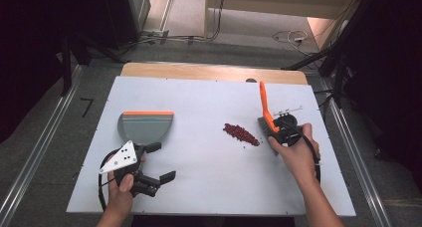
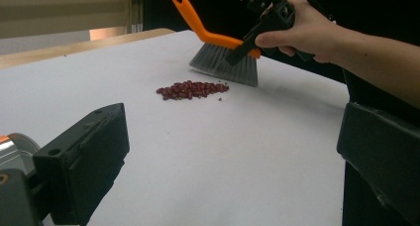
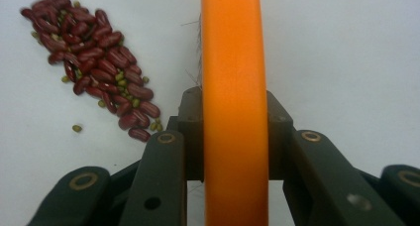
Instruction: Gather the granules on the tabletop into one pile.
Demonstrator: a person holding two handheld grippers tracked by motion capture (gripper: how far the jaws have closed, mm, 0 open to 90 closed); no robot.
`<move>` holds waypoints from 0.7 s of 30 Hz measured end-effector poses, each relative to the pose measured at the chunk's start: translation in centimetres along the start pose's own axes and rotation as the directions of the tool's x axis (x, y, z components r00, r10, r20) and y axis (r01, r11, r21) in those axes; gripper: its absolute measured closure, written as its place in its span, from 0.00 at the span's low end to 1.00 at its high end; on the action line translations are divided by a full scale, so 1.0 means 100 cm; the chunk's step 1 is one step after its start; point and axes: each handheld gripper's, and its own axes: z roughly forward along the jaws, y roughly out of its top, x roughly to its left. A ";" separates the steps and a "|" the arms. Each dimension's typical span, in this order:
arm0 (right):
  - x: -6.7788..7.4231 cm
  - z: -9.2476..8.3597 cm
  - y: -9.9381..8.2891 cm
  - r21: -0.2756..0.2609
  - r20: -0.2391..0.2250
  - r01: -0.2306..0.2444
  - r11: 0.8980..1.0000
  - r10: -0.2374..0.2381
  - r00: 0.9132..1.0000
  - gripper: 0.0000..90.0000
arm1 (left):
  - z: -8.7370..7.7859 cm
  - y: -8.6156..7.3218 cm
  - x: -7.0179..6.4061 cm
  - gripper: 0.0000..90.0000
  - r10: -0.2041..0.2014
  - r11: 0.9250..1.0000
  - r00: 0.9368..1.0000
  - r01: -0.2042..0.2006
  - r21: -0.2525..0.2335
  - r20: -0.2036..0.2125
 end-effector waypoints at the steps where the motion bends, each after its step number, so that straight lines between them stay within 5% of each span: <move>1: 0.003 0.002 0.000 -0.005 0.009 -0.006 1.000 0.006 1.000 0.76 | 0.000 0.000 0.000 0.01 0.000 1.000 1.000 0.000 0.000 0.000; 10: 0.027 0.006 0.010 0.008 0.021 -0.006 1.000 0.005 1.000 0.76 | -0.001 0.000 0.001 0.01 -0.001 1.000 1.000 0.001 -0.005 0.002; 21: 0.039 0.008 0.020 0.021 0.005 0.028 0.999 -0.028 1.000 0.76 | -0.002 0.000 0.001 0.01 -0.002 1.000 1.000 0.002 -0.007 0.000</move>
